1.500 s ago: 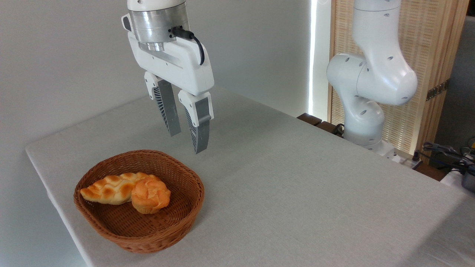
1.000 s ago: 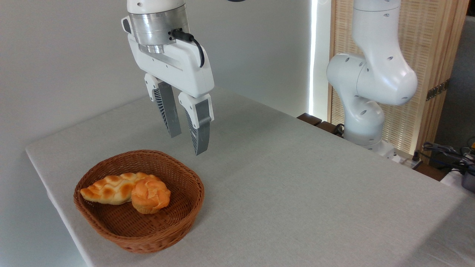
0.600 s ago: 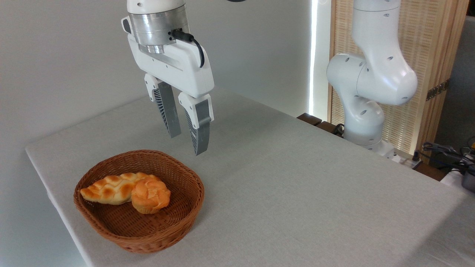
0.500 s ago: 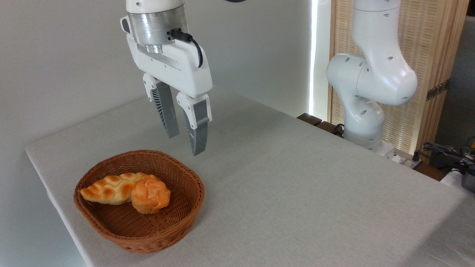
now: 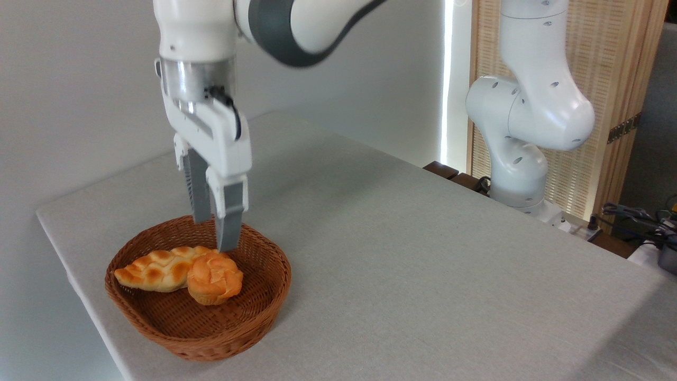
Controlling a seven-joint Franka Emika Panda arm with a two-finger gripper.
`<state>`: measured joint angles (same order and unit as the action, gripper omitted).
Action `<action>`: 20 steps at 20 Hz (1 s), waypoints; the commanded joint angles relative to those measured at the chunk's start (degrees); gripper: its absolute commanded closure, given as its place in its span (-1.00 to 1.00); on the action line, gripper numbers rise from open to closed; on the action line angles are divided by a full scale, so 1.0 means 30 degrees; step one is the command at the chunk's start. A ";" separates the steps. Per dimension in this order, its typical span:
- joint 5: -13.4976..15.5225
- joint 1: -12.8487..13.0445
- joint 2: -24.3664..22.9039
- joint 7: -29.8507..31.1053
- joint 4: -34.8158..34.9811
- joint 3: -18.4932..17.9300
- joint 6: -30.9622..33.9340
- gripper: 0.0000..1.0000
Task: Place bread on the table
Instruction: 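Lower the gripper into the basket over the round orange bun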
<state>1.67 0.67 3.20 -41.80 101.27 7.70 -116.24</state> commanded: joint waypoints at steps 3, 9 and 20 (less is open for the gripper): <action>-0.0116 0.0011 0.0134 -0.1094 0.2422 0.0948 -0.3149 -1.00; -0.0204 0.0011 0.0456 -0.2297 0.3243 0.0979 -0.4551 -1.00; -0.0466 0.0040 0.1276 -0.3967 0.4358 0.1037 -0.7393 -0.86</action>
<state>1.56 0.85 6.23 -52.93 113.77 10.77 -135.09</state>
